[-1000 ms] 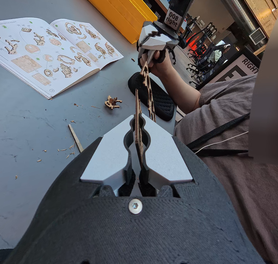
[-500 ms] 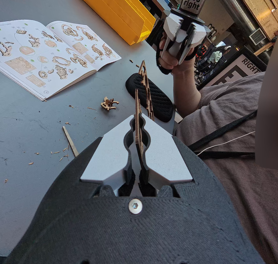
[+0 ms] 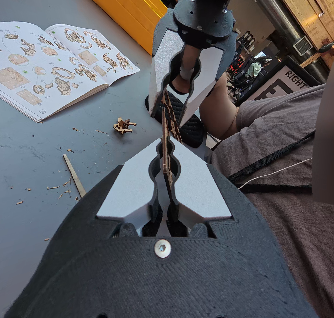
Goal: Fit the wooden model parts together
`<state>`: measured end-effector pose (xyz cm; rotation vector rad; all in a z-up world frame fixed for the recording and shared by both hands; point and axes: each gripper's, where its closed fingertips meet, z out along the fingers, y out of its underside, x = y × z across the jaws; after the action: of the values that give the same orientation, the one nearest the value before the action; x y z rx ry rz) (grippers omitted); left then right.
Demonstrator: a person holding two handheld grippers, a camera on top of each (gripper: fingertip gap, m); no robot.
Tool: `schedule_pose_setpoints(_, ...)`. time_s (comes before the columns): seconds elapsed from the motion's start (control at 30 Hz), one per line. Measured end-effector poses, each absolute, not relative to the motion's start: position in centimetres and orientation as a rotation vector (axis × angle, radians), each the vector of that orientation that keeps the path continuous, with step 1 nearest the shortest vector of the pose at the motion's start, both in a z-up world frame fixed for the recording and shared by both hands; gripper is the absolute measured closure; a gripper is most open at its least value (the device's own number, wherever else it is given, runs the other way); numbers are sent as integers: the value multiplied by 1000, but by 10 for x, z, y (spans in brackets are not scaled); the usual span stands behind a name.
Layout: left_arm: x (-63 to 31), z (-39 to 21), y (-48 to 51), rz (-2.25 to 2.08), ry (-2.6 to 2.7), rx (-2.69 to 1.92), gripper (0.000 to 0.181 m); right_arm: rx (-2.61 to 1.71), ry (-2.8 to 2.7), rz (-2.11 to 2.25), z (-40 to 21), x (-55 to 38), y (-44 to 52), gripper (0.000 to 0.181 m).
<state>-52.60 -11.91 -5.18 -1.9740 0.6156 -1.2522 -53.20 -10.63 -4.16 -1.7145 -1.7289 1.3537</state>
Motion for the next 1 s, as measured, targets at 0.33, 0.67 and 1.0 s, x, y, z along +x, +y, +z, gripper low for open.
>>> schedule_pose_setpoints(0.33,-528,-53,-120,-1204,606,-1953,165,-1663,-1846,1351,-46,-536,-116,178)
schedule_pose_setpoints(0.67,-527,-49,-119,-1227,619,-1912,181,-1696,-1824,1388,-49,-536,-116,173)
schedule_pose_setpoints(1.0,-523,-54,-117,-1217,628,-1920,181,-1674,-1860,1349,-55,-535,-116,177)
